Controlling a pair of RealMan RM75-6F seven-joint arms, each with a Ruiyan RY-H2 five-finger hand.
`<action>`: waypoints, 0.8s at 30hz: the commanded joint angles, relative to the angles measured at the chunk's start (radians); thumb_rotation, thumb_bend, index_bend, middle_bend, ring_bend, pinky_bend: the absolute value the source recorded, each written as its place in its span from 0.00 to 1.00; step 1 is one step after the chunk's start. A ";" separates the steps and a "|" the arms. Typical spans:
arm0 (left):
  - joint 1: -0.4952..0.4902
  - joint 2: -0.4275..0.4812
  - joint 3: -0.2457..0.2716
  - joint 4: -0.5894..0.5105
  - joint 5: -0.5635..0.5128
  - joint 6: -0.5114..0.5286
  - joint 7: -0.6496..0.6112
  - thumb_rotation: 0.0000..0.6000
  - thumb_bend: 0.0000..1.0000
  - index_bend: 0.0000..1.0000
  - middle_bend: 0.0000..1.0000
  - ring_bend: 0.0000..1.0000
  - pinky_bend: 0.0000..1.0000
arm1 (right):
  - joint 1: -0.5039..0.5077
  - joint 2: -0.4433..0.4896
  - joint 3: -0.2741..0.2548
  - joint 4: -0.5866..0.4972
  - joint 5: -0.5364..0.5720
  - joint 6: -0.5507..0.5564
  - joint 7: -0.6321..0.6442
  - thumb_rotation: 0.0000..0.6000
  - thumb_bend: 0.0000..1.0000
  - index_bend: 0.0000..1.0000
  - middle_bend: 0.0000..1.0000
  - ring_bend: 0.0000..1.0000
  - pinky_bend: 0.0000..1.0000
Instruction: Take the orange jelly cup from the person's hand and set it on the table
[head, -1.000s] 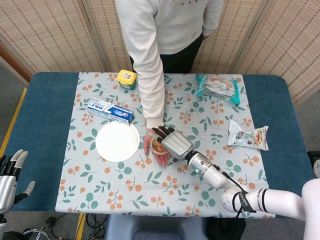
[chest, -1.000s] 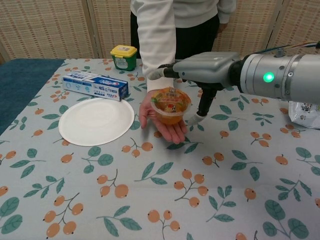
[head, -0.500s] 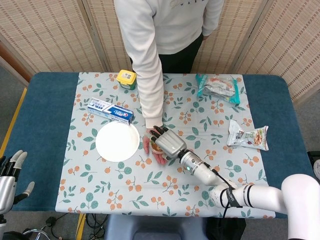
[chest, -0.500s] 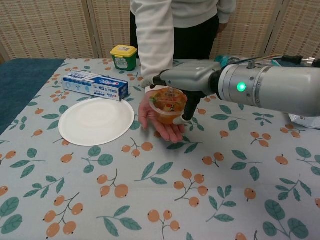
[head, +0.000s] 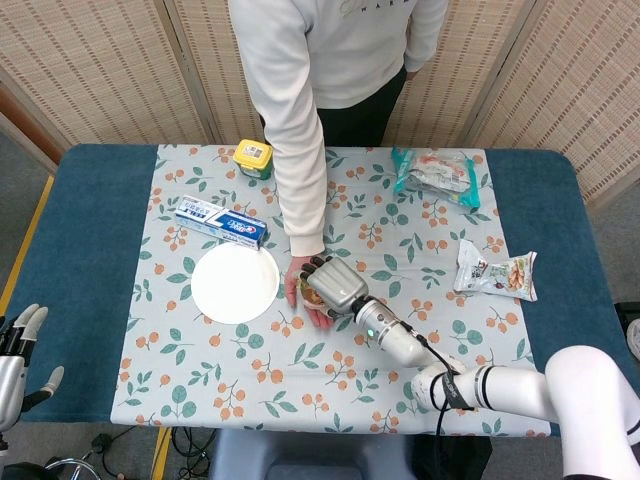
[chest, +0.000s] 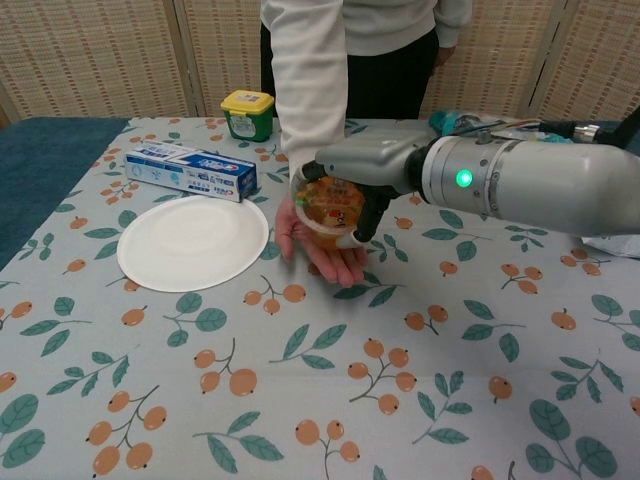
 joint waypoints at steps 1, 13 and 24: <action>-0.001 -0.001 0.000 0.000 0.001 -0.001 0.000 1.00 0.28 0.04 0.04 0.11 0.06 | -0.009 0.007 -0.003 -0.005 -0.020 0.019 0.020 1.00 0.36 0.39 0.35 0.27 0.49; -0.015 -0.006 -0.007 -0.004 0.010 -0.014 0.009 1.00 0.28 0.04 0.04 0.11 0.06 | -0.104 0.193 0.002 -0.149 -0.085 0.120 0.135 1.00 0.37 0.42 0.37 0.30 0.52; -0.014 -0.003 -0.005 -0.018 0.018 -0.010 0.021 1.00 0.28 0.04 0.04 0.11 0.06 | -0.127 0.183 -0.042 -0.023 -0.017 0.045 0.165 1.00 0.37 0.42 0.37 0.30 0.52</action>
